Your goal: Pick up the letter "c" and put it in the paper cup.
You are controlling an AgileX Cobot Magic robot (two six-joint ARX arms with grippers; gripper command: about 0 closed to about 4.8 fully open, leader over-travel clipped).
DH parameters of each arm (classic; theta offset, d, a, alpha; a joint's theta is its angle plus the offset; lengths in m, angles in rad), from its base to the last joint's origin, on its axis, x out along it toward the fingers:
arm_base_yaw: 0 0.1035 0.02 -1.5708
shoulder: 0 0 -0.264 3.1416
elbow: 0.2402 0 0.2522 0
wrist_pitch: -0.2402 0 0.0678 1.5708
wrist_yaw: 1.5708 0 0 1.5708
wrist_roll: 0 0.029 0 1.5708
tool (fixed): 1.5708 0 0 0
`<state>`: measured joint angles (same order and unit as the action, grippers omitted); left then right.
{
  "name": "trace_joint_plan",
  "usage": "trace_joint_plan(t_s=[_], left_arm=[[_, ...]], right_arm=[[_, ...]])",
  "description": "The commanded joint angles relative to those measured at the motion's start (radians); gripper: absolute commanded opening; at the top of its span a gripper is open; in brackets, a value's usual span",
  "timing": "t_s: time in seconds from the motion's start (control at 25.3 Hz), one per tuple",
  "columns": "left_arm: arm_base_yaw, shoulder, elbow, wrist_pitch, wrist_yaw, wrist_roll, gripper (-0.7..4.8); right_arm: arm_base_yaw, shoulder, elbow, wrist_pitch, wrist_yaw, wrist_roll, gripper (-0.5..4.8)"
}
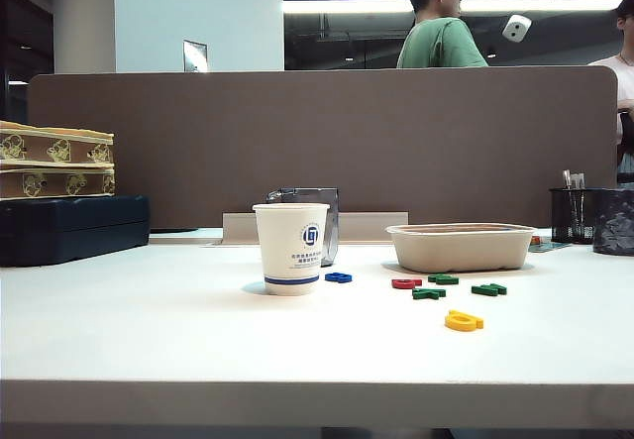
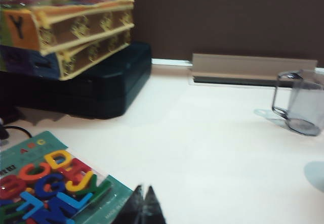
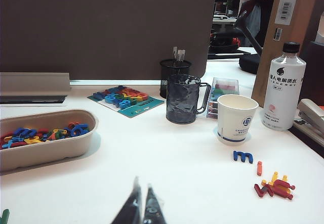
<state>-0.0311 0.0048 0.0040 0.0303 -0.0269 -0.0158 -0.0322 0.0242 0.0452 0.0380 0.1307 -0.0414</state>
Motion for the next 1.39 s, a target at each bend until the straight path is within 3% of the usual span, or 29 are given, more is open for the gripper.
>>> trace_joint_plan(t_s=[0.04,1.39], left_arm=[[0.002,-0.002,0.004,0.018,0.005,0.004,-0.06],[0.002,-0.002,0.003,0.009,0.031,0.004,-0.05]], right_arm=[[0.002,-0.027,0.003,0.014,0.001,0.005,0.13],[0.01,-0.027,0.003,0.011,0.002,0.005,0.13]])
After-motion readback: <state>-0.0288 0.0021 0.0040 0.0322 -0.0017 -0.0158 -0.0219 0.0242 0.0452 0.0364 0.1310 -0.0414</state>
